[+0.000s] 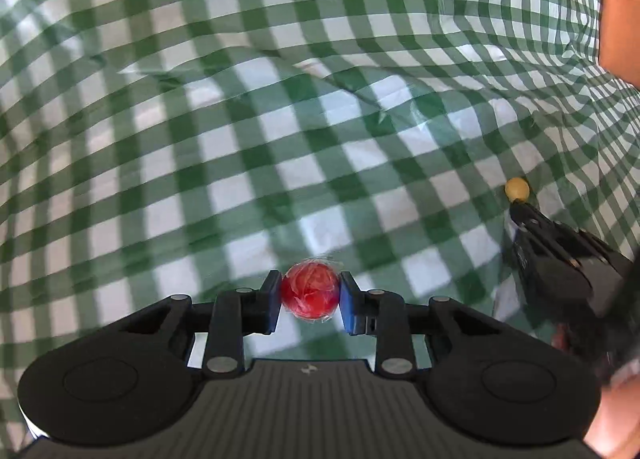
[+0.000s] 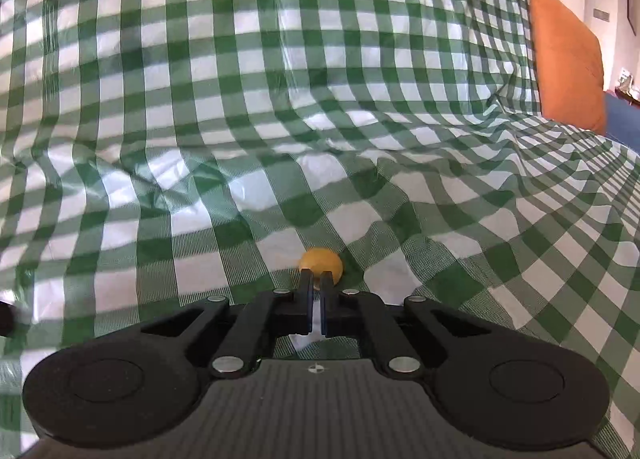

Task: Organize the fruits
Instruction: 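Grasp the yellow fruit with the right tool while the left tool grasps the red fruit, then carry the yellow and red fruits over the blue plate with both tools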

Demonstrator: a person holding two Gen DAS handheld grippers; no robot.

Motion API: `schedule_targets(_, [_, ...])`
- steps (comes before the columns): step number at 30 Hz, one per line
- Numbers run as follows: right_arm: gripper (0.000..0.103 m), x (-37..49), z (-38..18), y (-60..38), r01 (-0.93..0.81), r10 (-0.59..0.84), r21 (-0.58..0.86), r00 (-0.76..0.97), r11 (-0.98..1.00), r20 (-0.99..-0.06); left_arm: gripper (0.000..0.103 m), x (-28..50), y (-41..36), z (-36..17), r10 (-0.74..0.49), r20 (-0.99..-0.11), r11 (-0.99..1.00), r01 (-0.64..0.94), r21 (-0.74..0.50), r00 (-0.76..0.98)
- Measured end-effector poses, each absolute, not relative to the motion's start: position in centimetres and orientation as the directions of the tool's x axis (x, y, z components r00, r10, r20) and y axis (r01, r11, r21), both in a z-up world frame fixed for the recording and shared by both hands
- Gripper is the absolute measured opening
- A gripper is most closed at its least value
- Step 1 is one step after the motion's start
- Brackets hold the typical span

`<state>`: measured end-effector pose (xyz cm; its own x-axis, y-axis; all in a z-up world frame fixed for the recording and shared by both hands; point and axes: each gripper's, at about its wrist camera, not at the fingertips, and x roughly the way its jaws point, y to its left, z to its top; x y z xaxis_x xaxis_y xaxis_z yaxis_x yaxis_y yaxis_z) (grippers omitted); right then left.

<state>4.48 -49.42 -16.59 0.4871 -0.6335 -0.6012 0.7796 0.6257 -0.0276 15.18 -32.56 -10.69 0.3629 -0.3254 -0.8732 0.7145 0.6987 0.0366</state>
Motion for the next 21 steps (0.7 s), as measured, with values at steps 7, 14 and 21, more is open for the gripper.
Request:
schedule_targets(7, [0.067,5.1,-17.4,-49.8,0.808,-0.654,-0.049,0.439,0.588,-0.616,0.033,15.6,-30.3,-11.2,-0.269,-0.891,0.721,0.69,0.066,0.366])
schedule_targets(14, [0.024,5.6,-17.0,-50.2,0.78,-0.611,-0.007,0.486,0.626,-0.625,0.033,15.6,-30.1,-10.5,-0.268,-0.885,0.736,0.674,0.067,0.38])
schedule_targets(21, [0.024,2.9,-12.8,-47.1,0.775,-0.648,0.003,0.531,0.632,-0.546,0.033,12.7,-25.1,-5.6,-0.231,-0.864,0.768,0.629,0.121,0.448])
